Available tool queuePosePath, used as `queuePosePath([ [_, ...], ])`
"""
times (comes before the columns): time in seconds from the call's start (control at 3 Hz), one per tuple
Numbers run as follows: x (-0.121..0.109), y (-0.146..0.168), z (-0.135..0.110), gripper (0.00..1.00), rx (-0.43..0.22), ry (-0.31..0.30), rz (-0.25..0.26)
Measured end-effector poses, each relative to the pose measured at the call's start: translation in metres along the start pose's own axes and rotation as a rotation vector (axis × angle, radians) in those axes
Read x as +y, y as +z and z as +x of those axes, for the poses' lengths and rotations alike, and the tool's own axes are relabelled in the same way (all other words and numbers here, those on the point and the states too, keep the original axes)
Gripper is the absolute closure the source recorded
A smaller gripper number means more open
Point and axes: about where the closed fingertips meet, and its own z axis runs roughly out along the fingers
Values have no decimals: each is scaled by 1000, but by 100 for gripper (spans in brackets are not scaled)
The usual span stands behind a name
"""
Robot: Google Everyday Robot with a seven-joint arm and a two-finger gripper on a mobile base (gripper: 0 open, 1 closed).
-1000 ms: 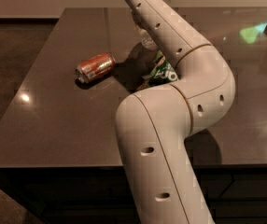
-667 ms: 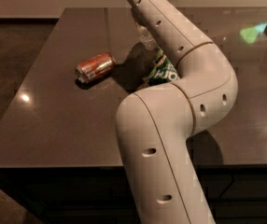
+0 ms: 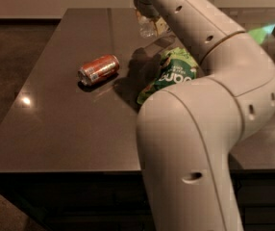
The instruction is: Pick water bottle
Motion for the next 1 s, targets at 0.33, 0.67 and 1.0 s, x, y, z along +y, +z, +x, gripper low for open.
queuePosePath([
  [0.33, 5, -45, -22, 100, -38, 14, 94],
  [0.67, 10, -83, -51, 100, -96, -5, 174],
  [1.0, 14, -102, -69, 100, -144, -16, 215],
])
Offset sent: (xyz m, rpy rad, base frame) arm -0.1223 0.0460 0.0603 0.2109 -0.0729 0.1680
